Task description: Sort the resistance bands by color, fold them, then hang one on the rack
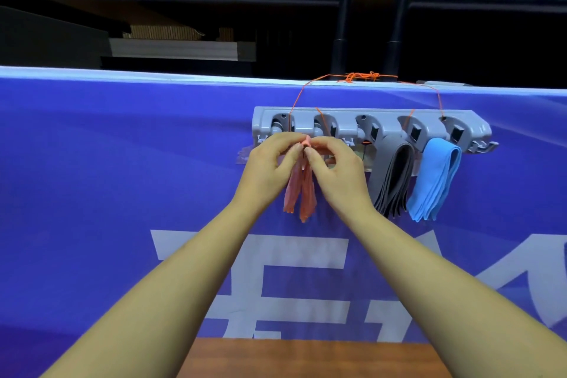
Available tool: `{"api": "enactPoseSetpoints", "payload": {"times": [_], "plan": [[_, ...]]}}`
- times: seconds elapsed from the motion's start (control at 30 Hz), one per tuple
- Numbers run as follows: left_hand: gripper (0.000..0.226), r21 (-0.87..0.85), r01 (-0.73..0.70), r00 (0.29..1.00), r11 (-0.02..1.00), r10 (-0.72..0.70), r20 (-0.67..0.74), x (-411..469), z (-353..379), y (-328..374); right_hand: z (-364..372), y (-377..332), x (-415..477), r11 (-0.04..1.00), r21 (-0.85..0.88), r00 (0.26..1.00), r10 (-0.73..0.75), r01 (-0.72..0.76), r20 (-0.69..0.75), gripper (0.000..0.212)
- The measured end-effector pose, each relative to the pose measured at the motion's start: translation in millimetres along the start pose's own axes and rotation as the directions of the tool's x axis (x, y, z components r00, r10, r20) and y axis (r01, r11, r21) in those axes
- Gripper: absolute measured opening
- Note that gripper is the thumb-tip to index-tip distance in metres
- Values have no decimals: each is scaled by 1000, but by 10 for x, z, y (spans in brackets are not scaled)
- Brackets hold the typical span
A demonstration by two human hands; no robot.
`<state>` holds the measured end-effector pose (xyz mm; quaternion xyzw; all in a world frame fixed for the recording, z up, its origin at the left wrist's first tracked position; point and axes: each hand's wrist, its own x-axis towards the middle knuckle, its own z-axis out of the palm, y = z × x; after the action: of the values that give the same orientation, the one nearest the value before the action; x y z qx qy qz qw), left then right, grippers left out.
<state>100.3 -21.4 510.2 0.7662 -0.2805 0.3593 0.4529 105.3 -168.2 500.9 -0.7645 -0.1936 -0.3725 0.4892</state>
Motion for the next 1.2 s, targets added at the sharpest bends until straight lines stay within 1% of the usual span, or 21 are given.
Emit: {"api": "enactPoseSetpoints", "payload": {"times": [0.13, 0.2, 0.27, 0.4, 0.53, 0.6, 0.67, 0.73, 0.83, 0.9, 0.97, 1.03, 1.13, 1.2], "plan": [[23, -49, 39, 999, 998, -40, -25, 15, 21, 23, 28, -19, 18, 999, 40, 999, 23, -22, -27, 18], [22, -70, 40, 999, 997, -41, -16, 7, 29, 43, 19, -39, 23, 996, 79, 999, 31, -29, -24, 19], [23, -56, 33, 999, 998, -33, -5, 3, 38, 39, -3, -49, 31, 992, 119, 999, 39, -35, -29, 19], [25, -51, 58, 998, 997, -60, -28, -2, 34, 31, 3, -37, 32, 993, 110, 999, 39, -37, -19, 20], [23, -57, 93, 993, 994, -97, -74, 18, 60, 80, 38, -82, 78, 992, 116, 998, 48, -43, -40, 20], [23, -59, 122, 987, 991, -128, -96, 31, 85, 93, 37, -115, 99, 991, 131, 999, 46, -43, -26, 19], [24, -44, 130, 986, 991, -134, -102, 24, 94, 82, 6, -125, 75, 987, 155, 999, 36, -38, 19, 18], [25, -37, 118, 989, 992, -121, -84, 4, 83, 60, -43, -91, 22, 993, 122, 998, 5, -13, 62, 23], [27, -43, 98, 994, 994, -100, -36, -27, 55, 37, -57, -30, -38, 998, -13, 995, -60, 61, 85, 34], [29, -45, 84, 996, 995, -85, -21, -31, 41, 27, -25, -44, -26, 995, -60, 996, -78, 81, 51, 30], [29, -48, 85, 996, 995, -86, -14, -27, 31, 20, -18, -70, 22, 995, -77, 998, -64, 64, -2, 23], [30, -52, 97, 995, 994, -98, -7, -23, 27, 10, -34, -78, 66, 995, -81, 997, -63, 60, -34, 22], [29, -47, 114, 993, 992, -115, -20, -34, 39, -3, -39, -62, 57, 995, -67, 997, -73, 70, -32, 26], [29, -54, 131, 991, 990, -133, -23, -65, 47, 5, -33, -30, 13, 998, -47, 999, -53, 52, -8, 28]]}}
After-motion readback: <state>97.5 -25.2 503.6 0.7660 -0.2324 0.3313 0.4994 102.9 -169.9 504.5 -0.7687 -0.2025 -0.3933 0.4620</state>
